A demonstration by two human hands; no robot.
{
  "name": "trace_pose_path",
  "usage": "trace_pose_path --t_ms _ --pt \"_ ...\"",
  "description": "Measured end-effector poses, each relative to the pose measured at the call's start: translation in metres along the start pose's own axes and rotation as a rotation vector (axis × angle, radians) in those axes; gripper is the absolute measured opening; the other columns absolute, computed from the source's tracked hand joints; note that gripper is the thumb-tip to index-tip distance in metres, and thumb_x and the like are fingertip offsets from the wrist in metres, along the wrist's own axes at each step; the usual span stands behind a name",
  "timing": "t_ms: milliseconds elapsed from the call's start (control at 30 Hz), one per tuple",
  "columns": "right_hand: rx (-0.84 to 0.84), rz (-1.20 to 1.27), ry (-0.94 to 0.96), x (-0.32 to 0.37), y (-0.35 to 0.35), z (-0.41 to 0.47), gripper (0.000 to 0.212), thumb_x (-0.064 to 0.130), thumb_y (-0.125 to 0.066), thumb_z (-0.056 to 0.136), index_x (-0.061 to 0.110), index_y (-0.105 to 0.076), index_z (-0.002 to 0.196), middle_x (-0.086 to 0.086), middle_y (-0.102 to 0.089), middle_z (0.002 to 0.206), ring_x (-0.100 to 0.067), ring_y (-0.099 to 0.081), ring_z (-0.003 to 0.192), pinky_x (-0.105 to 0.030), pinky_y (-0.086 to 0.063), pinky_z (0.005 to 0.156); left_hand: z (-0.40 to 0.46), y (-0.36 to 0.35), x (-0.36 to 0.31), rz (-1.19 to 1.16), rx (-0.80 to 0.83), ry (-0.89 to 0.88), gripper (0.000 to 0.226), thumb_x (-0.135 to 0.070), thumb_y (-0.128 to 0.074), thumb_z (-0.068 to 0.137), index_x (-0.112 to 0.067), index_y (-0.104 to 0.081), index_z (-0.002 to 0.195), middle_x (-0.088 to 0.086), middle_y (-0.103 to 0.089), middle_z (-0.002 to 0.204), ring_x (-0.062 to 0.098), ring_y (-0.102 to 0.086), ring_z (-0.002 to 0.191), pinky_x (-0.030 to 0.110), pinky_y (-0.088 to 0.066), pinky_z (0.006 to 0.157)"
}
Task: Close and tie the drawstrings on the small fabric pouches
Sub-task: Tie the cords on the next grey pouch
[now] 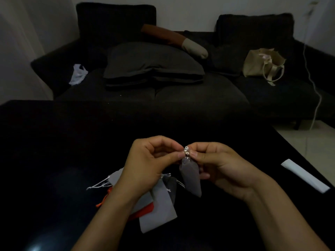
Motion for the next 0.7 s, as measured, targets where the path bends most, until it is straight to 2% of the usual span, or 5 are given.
trace_pose_path --t_ms 133,233,333,600,700 --pt "-0.069 0.006 -0.070 -0.002 0.002 0.000 0.027 0.034 -0.064 0.086 0.008 -0.065 0.082 -0.001 -0.049 0.067 -0.008 -0.038 0.056 -0.022 -0.022 0.049 -0.002 -0.001 -0.002 0.123 0.043 -0.063 0.014 0.002 -0.076 0.075 -0.008 -0.075 0.084 0.005 -0.077 0.082 0.015 -0.074 0.080 0.020 -0.056 0.073" --pt "-0.079 -0.013 -0.085 -0.005 0.002 0.002 0.022 0.026 -0.064 0.088 0.007 -0.062 0.077 -0.001 -0.046 0.064 -0.006 -0.036 0.053 -0.019 -0.020 0.047 -0.004 -0.003 -0.002 0.181 0.072 -0.096 0.015 0.002 -0.075 0.077 -0.009 -0.075 0.087 0.003 -0.077 0.085 0.014 -0.074 0.083 0.022 -0.057 0.075" --pt "-0.060 0.102 -0.106 -0.007 0.002 0.003 0.018 0.020 -0.064 0.086 0.005 -0.060 0.077 -0.003 -0.045 0.065 -0.006 -0.035 0.053 -0.016 -0.020 0.044 -0.004 -0.004 -0.004 0.246 0.066 -0.155 0.016 0.001 -0.076 0.076 -0.010 -0.077 0.089 0.000 -0.077 0.084 0.010 -0.074 0.082 0.020 -0.056 0.075" --pt "-0.119 0.288 -0.198 -0.015 0.000 0.008 0.013 0.018 -0.070 0.077 0.008 -0.067 0.069 -0.002 -0.049 0.064 -0.004 -0.039 0.051 -0.012 -0.025 0.041 -0.006 -0.004 -0.011 0.622 0.047 -0.554 0.016 -0.009 -0.077 0.079 -0.012 -0.079 0.095 -0.005 -0.077 0.090 -0.001 -0.071 0.084 0.018 -0.056 0.075" --pt "-0.140 0.338 -0.180 -0.013 -0.002 0.010 0.012 0.018 -0.068 0.077 0.006 -0.067 0.078 -0.002 -0.049 0.066 -0.004 -0.039 0.053 -0.011 -0.027 0.041 -0.007 -0.005 -0.009 0.576 -0.041 -0.502 0.013 -0.009 -0.072 0.085 -0.016 -0.077 0.095 -0.011 -0.075 0.088 -0.002 -0.070 0.084 0.013 -0.052 0.074"
Point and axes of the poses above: each hand's wrist, its own z-axis towards the middle knuckle, its own y-axis out of the back of the hand, x = y × z, the point moved 4 cm from there along z, towards the middle knuckle
